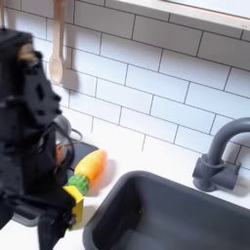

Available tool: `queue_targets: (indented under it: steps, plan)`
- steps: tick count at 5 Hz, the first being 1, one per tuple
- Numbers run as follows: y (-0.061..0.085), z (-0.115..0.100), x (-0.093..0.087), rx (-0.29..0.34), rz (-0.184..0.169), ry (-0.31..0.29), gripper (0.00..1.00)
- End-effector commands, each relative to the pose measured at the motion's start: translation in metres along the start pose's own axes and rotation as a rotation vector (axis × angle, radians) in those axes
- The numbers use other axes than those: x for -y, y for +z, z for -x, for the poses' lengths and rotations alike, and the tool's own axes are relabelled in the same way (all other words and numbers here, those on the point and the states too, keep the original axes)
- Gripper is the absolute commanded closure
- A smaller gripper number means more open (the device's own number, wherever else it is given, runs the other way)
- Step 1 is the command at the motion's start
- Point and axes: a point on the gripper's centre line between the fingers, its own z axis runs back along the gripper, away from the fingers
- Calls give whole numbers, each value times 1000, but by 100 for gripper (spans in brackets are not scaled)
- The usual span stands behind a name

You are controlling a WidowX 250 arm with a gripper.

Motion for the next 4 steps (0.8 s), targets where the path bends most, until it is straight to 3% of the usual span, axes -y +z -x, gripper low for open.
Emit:
queue_targets:
  steps: [1, 2, 3, 4]
  plan:
    - [-4, -34, -5, -3, -25, -25, 0]
    - [-10, -47, -5, 0, -12, -32, 0]
    - [-21, -55, -3, -37, -44, -47, 0]
    - [-31, -68, 8, -35, -39, -104, 0]
